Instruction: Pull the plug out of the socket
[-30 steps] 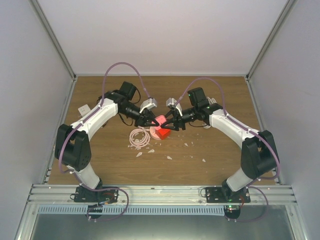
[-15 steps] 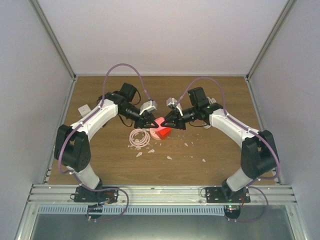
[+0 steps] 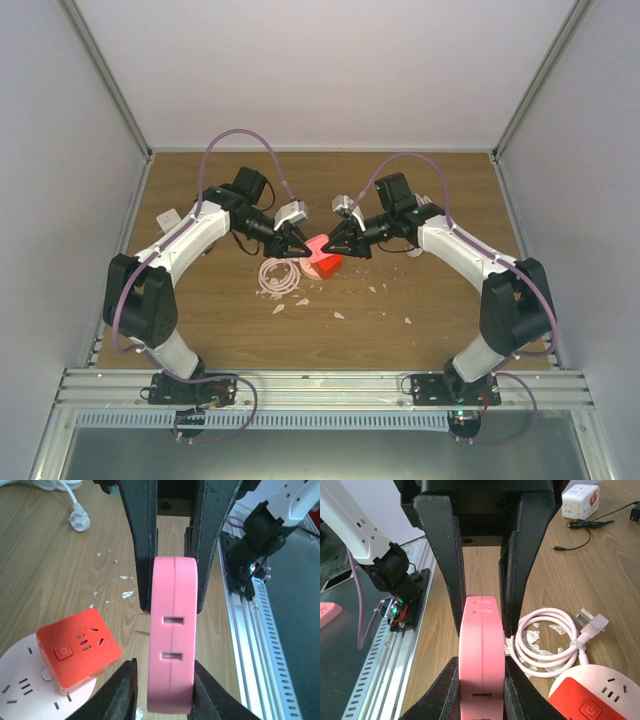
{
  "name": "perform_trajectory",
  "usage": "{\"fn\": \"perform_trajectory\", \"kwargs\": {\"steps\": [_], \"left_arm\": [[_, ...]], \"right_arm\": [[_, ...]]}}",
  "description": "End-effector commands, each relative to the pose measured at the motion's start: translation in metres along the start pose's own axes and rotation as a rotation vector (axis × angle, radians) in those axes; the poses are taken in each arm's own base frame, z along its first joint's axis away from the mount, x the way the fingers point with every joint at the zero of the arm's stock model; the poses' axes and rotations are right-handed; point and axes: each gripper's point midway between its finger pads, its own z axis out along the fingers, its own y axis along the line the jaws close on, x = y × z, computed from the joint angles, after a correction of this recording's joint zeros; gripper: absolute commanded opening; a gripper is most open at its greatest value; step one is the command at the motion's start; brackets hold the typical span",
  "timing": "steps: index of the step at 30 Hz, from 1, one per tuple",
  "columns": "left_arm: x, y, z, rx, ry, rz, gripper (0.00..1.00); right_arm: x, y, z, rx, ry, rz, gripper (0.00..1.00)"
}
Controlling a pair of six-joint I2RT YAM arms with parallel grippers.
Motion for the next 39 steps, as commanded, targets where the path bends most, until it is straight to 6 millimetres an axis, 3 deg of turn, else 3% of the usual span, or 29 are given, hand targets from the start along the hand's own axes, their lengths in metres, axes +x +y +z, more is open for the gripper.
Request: {"fn": "perform_trajectory", "kwargs": {"steps": [1,4,7,9,17,23,30,35,39], "left_arm": [[-0.012,-0.003,-0.008,-0.020,-0.045,0.047,0.24],[-0.015,-0.006,-0.008,-0.007,-0.058,0.046,0.13],[-0.018,-0.008,-0.010,-0.002,-0.068,0.047,0.06],[-0.020,-0.011,-0.011,0.006,-0.072,0.054,0.04],[-0.032,-0.036,-0.020,0.084,-0.124,0.085,0.02],[-0.048,-0.051,-0.027,0.150,-0.180,0.088,0.02],[-0.057,-0.061,-0.031,0.204,-0.218,0.082,0.02],[-0.053,-0.061,-0.031,0.189,-0.198,0.081,0.00],[-0.049,-0.049,-0.035,0.136,-0.188,0.051,0.00]], "right_arm": [[-0.003,0.005,-0.001,-0.036,-0.011,-0.009,0.04],[-0.005,0.006,-0.001,-0.037,-0.013,-0.021,0.08],[-0.005,0.005,-0.005,-0.028,-0.015,-0.028,0.39],[-0.005,0.002,-0.010,-0.011,-0.019,-0.030,0.51],[-0.007,-0.019,-0.034,0.065,-0.059,-0.025,0.74],[-0.009,-0.041,-0.037,0.153,-0.070,-0.019,0.85],[-0.006,-0.050,-0.027,0.153,-0.075,0.001,0.87],[-0.009,-0.043,-0.030,0.133,-0.076,-0.022,0.88],[-0.009,-0.030,-0.041,0.137,-0.068,-0.060,0.91]]}}
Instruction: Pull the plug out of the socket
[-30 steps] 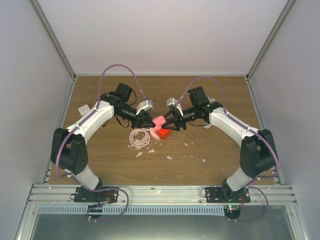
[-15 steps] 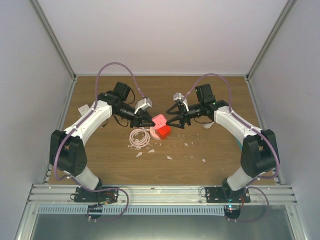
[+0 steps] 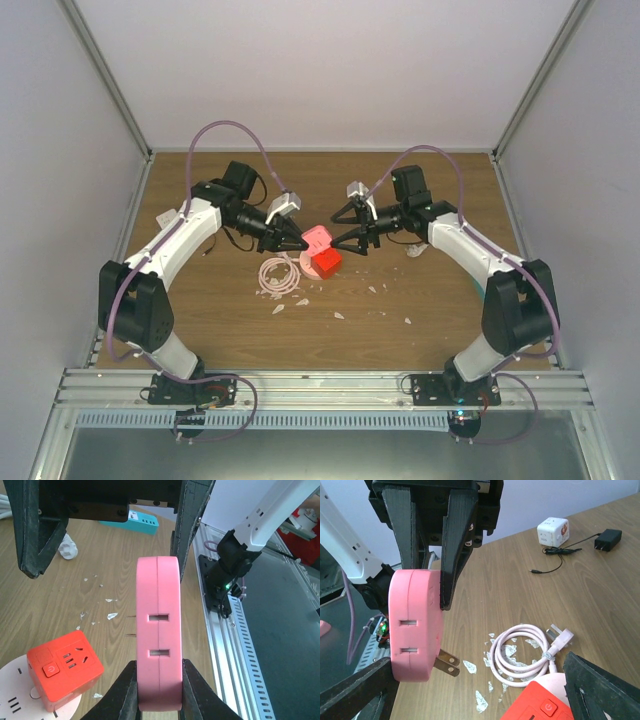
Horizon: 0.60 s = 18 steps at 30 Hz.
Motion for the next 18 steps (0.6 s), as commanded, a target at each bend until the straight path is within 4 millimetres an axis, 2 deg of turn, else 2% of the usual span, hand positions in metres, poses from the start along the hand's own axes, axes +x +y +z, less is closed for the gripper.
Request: {"fn": "perform_trajectory", "kwargs": {"steps": [1,5,8,14,18], "left_arm": [[-0.025,-0.023,-0.011,0.062,-0.099,0.032,0.00],[-0.022,-0.017,-0.016,0.041,-0.103,0.022,0.00],[-0.023,-0.023,-0.016,0.068,-0.112,0.042,0.00],[-0.028,-0.042,-0.013,0.162,-0.135,0.045,0.01],[-0.040,-0.047,-0.015,0.205,-0.173,0.026,0.01]], "right_arm": [[0.006,-0.006,-0.015,0.078,0.029,-0.043,0.91],[0.003,0.000,-0.024,0.064,0.010,-0.020,0.92],[0.003,-0.004,-0.027,0.072,-0.002,-0.003,0.92],[0.008,-0.032,-0.020,0.134,0.008,0.054,0.93],[0.006,-0.033,-0.009,0.123,0.017,0.038,0.93]]}}
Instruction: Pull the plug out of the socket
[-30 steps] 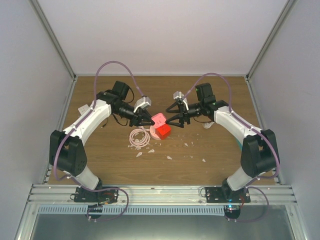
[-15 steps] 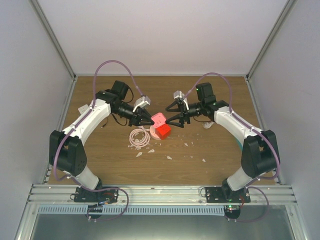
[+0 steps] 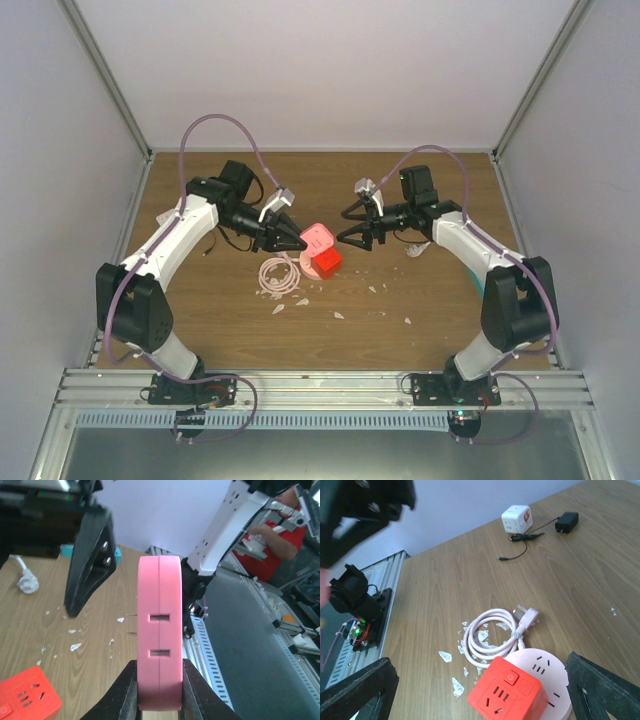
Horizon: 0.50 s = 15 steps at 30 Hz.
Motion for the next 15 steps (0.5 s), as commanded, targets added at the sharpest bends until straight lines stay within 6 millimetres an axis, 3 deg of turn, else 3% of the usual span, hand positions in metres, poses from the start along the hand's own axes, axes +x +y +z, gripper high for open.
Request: {"fn": "perform_trajectory", "kwargs": {"steps": [1,8,15], "left_arm": [[-0.024,-0.017,0.000,0.087,-0.077,0.023,0.01],[-0.020,-0.019,0.010,0.107,-0.052,0.023,0.01],[-0.026,-0.003,0.014,0.056,-0.050,0.023,0.00]], "right_arm": [[-0.007,-0.004,0.012,0.003,0.000,-0.022,0.93],[-0.021,0.011,0.026,-0.063,-0.017,-0.059,0.94],[-0.031,0.031,0.032,-0.123,-0.026,-0.094,0.95]]}}
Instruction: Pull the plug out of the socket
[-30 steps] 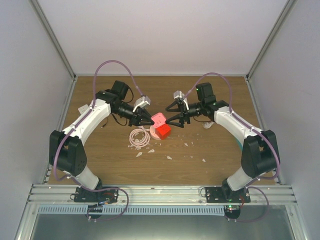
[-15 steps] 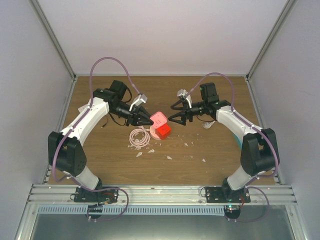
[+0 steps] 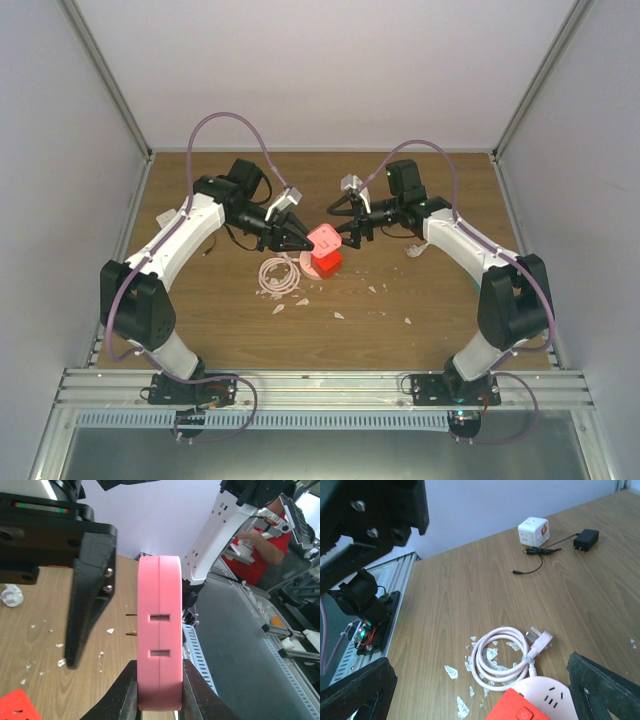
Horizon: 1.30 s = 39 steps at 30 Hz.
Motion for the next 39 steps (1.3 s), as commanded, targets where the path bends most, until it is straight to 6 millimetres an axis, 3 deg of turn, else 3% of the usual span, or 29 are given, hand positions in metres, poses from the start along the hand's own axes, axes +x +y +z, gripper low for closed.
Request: {"fn": "perform_trajectory", "kwargs": {"steps": [1,7,22,39], "left_arm": [[-0.013,0.008,0.001,-0.020,-0.028,0.035,0.00],[-0.022,0.014,-0.001,-0.031,-0.043,0.047,0.00],[-0.006,0.030,-0.003,-0.082,0.000,0.017,0.00],[0.013,0.028,0.006,-0.084,0.053,0.032,0.00]], "right_arm": [[-0.008,0.019,0.008,-0.072,-0.014,-0.029,0.95],[0.005,0.034,0.011,-0.118,0.004,-0.025,0.95],[0.003,0.048,0.003,-0.112,0.010,-0.059,0.95],[-0.008,0.043,0.001,-0.084,0.000,-0.073,0.92]]}}
